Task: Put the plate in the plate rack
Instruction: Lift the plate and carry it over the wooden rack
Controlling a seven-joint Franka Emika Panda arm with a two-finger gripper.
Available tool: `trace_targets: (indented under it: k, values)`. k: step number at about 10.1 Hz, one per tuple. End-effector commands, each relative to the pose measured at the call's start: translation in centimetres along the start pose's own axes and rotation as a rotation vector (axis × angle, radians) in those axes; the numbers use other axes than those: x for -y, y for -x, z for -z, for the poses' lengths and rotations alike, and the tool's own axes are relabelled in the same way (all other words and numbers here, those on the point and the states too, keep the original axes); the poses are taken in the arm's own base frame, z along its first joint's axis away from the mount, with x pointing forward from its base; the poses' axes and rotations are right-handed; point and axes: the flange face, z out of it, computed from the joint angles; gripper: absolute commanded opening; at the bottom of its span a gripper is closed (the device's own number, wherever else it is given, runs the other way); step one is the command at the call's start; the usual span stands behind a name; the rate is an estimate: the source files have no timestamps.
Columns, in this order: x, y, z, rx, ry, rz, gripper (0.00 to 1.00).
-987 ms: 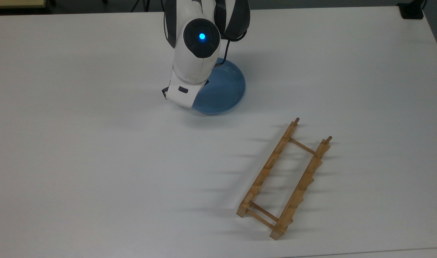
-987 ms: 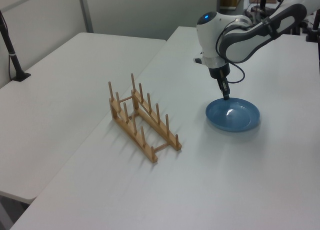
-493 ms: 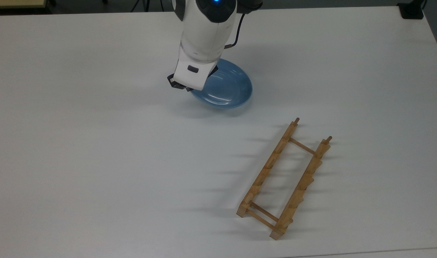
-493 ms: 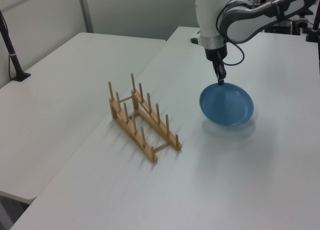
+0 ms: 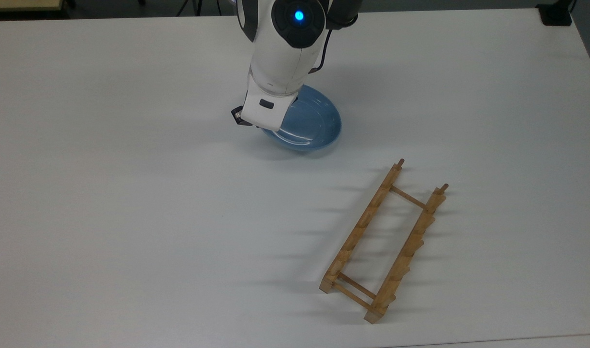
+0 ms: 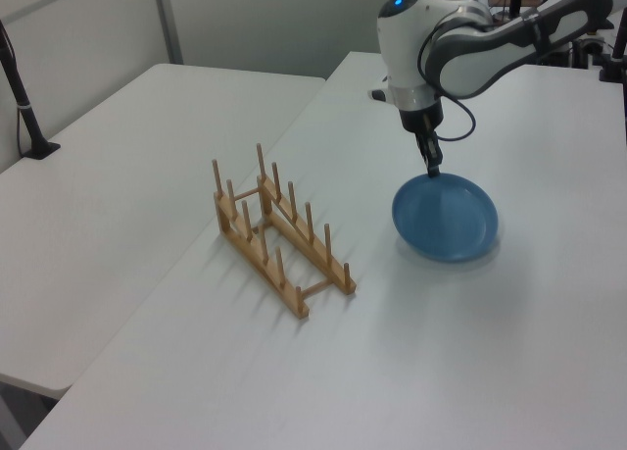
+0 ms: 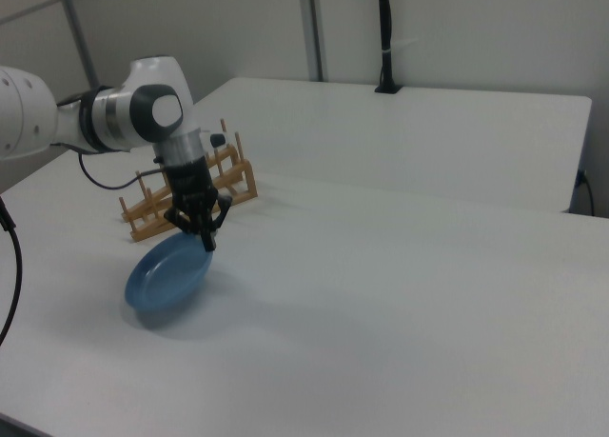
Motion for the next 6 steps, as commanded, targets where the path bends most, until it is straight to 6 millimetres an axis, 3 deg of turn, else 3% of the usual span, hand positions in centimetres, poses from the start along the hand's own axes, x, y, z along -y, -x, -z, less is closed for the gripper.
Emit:
trace_targets:
  k: [1, 4, 6]
  values:
    - [-0.8, 0.7, 8.1, -0.111, -0.032, -0.050, 0.00]
    - [-2.2, 1.1, 17.2, -0.291, -0.037, -0.298, 0.00]
    - [0.4, -0.5, 20.3, -0.412, -0.026, -0.437, 0.00]
